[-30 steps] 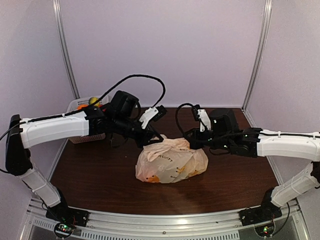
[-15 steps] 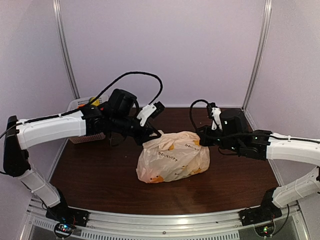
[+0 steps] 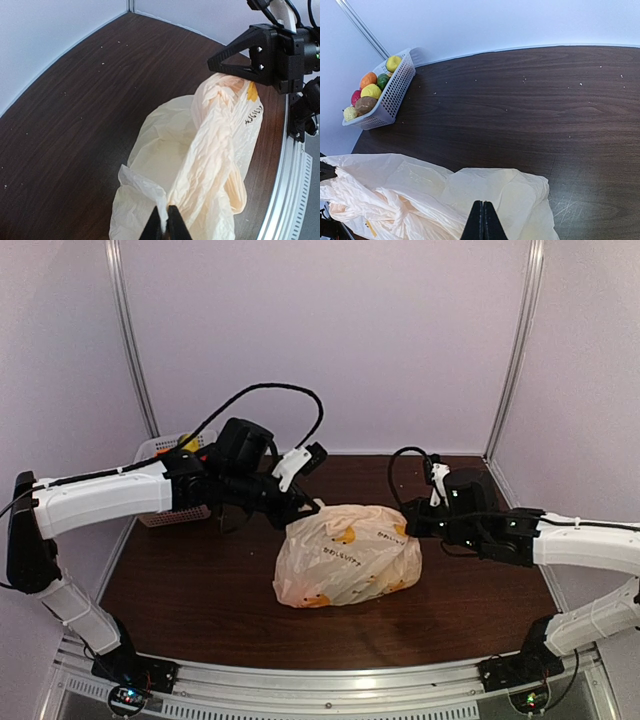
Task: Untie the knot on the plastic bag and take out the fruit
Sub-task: Untie the bag handles from the takeout bag.
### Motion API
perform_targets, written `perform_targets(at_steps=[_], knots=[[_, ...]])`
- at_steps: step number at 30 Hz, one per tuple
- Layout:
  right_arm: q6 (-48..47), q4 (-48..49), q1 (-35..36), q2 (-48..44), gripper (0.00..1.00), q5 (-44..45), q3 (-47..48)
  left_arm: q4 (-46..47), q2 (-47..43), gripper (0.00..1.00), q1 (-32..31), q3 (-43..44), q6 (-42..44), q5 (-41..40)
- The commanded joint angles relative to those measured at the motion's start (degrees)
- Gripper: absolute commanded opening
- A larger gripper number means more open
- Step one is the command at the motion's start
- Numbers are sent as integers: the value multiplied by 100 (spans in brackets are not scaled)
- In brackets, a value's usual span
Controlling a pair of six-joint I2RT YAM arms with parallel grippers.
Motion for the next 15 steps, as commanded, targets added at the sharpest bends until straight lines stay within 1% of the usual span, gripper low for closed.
perform_targets(at_steps=[1, 3, 4, 5, 7, 9, 11, 14, 15], knots=[[-42, 199, -82, -190, 7, 15, -214, 67, -81, 13, 71, 19, 94, -108], [-85, 434, -80, -274, 14, -91, -309, 144, -129, 32, 44, -28, 166, -72], [-136, 481, -81, -345, 18, -158, -362, 187, -163, 40, 9, -58, 193, -61], [-167, 501, -83, -388, 23, -196, -418, 239, -192, 47, -34, -92, 240, -33], [-283, 459, -82, -571, 35, -227, -481, 270, -227, 57, -122, -91, 384, -32], [-375, 371, -81, -778, 47, -259, -544, 238, -219, 64, -218, 11, 457, -127], [-441, 326, -83, -1040, 57, -293, -638, 160, -197, 69, -322, 170, 475, -178], [-482, 407, -81, -1473, 70, -363, -924, 110, -137, 74, -541, 430, 342, -310], [-476, 461, -82, -1620, 73, -394, -1040, 102, -108, 76, -634, 515, 295, -406]])
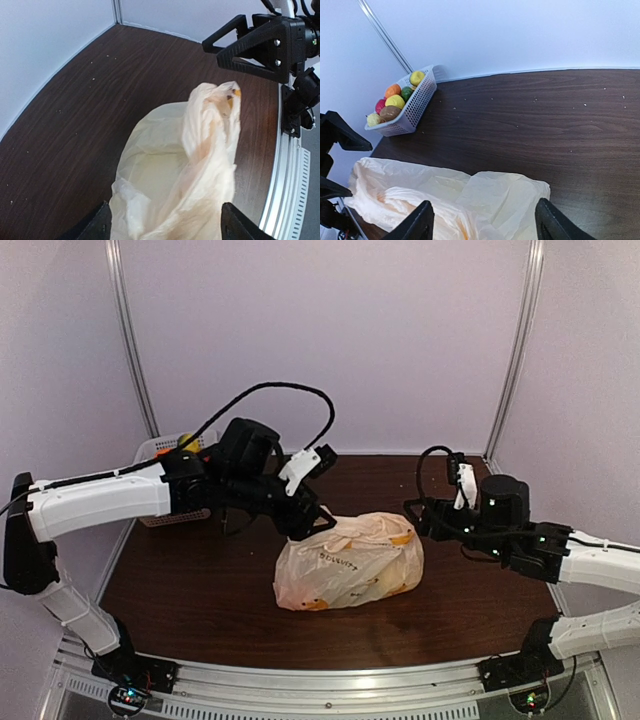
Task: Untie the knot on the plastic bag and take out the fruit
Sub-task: Untie the bag handles from the takeout bag.
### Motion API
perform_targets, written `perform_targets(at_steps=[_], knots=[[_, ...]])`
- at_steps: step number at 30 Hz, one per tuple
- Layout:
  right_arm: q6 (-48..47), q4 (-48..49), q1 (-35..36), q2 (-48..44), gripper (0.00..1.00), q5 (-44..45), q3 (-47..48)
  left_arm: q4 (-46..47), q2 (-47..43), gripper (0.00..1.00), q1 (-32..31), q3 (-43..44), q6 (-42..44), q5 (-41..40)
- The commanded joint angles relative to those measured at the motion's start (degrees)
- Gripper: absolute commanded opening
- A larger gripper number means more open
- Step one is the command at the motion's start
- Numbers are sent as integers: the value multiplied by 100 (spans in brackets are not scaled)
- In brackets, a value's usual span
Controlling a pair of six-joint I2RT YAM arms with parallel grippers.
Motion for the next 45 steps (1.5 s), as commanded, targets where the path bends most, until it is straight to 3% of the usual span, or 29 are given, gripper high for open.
perform_targets(at_steps=[1, 7, 13, 21, 38, 45], knots=[[-111, 147, -18, -589, 75, -162, -470, 131, -21, 78, -397, 503, -76, -381], [-214, 201, -12, -1008, 81, -311, -803, 129, 307, 82, -1178, 918, -114, -1435], [-206, 203, -18, -1214, 80, -301, -956, -250, 756, 61, -1456, 1282, -348, -2143], [-89, 401, -17, -1294, 80, -413, -1115, -500, 1165, 57, -1461, 1413, -418, -3097], [25, 662, -18, -1036, 80, -595, -1150, -375, 1279, 50, -1462, 1289, -460, -3749], [54, 707, -18, -976, 80, -648, -1151, -377, 1405, 49, -1459, 1345, -492, -3622]])
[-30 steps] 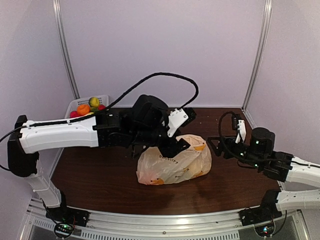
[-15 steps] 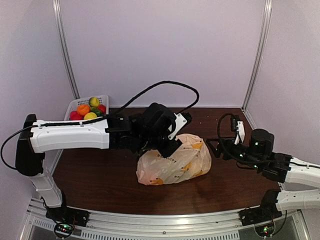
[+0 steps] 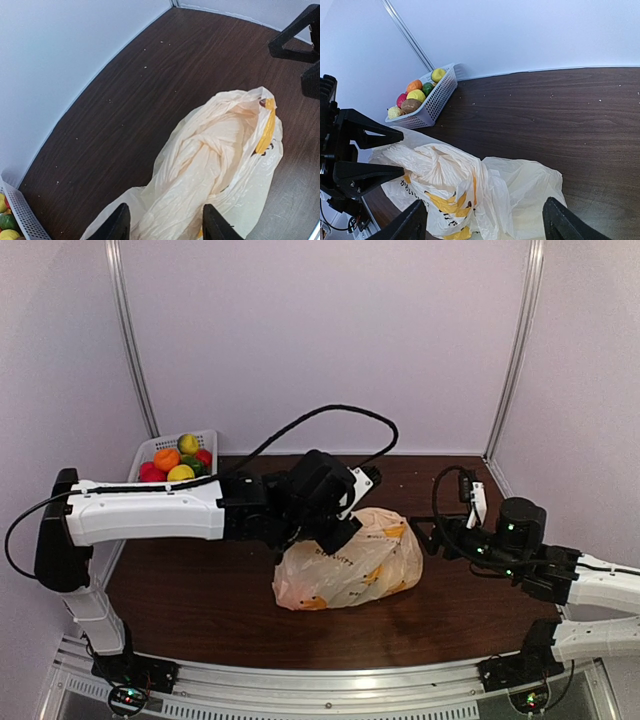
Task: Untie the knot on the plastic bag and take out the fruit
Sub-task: Untie the bag handles from the takeout bag.
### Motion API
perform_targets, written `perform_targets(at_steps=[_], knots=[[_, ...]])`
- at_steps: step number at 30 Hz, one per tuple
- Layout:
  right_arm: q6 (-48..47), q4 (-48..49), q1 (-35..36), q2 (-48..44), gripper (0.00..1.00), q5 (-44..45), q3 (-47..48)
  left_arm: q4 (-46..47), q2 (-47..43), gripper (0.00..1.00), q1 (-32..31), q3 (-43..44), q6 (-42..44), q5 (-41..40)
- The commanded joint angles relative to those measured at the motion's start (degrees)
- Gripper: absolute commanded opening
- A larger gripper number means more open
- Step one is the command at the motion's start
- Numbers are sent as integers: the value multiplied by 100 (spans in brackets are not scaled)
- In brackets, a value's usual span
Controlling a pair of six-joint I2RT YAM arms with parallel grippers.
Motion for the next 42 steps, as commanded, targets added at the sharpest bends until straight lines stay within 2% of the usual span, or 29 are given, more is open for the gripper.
perform_targets(at_steps=[1, 9, 12, 15, 21, 26, 32, 38, 42], knots=[[65, 110, -18, 38, 81, -92, -94, 123, 168, 45, 27, 106, -77, 38], [1, -37, -18, 110, 81, -82, 21, 126, 169, 10, 25, 174, -86, 175], [-89, -401, -17, 146, 84, -7, 240, 130, 127, 0, 31, 162, -86, 256], [-283, -687, -48, 247, 87, -90, 498, 176, 9, 0, 26, 102, -79, 364], [-636, -1091, -390, 615, 88, -1231, 1110, 518, -300, 0, 30, -217, 19, 860], [-686, -1089, -808, 1077, 79, -2330, 1487, 570, -384, 0, 26, -306, 10, 948], [-825, -926, -871, 1473, 71, -3384, 1804, 580, -402, 0, 23, -324, 20, 1006], [-1010, -1005, -908, 1629, 69, -3358, 1945, 596, -411, 0, 28, -340, 11, 1060], [-1071, -1035, -954, 1879, 64, -3209, 1999, 626, -409, 0, 32, -365, 3, 1056]])
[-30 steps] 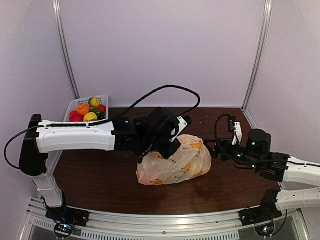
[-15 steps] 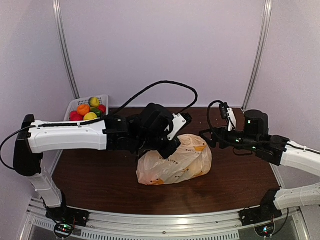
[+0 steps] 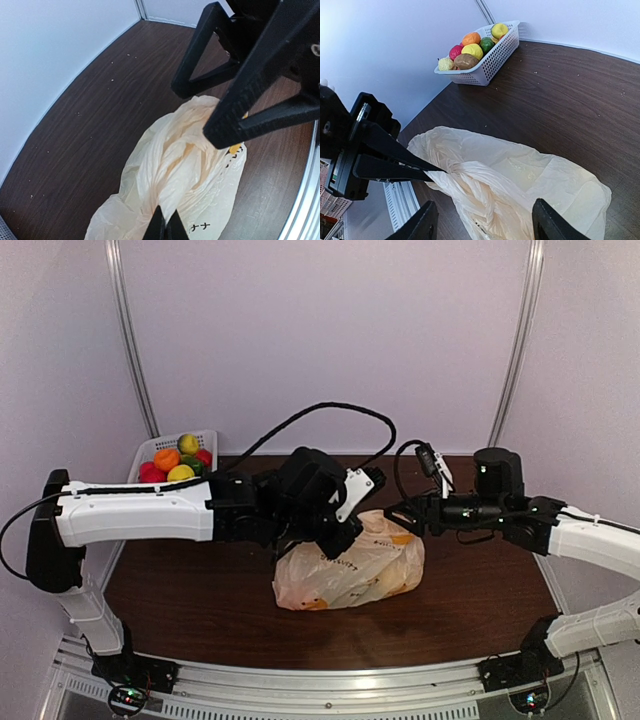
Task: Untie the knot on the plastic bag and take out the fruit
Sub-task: Untie the bag handles from the takeout bag.
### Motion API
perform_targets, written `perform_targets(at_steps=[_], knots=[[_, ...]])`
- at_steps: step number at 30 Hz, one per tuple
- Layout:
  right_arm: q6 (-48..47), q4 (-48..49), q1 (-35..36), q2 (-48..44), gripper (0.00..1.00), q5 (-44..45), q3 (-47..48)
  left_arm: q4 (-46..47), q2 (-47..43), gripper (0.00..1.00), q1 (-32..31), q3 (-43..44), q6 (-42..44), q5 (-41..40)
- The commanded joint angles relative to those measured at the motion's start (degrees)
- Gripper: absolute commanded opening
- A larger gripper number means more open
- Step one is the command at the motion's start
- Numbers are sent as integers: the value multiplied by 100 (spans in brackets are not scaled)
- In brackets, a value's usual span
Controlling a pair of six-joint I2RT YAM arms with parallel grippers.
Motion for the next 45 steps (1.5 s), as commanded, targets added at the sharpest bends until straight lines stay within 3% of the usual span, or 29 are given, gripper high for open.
perform_targets(at_steps=[1, 18, 21, 30, 45], knots=[[-199, -111, -77, 304, 63, 22, 205, 242, -168, 0, 32, -106, 58, 84], [-319, -33, -122, 858, 64, -220, 360, 256, -166, 0, 22, -156, 32, 147], [-312, -39, -127, 938, 55, -215, 386, 253, -160, 0, 25, -158, 46, 114], [-254, -92, -245, 834, 2, -27, 297, 195, -142, 0, 31, -208, 95, -134], [-39, -113, -414, 212, 0, 623, 68, 406, -464, 0, 264, -337, -158, 83]])
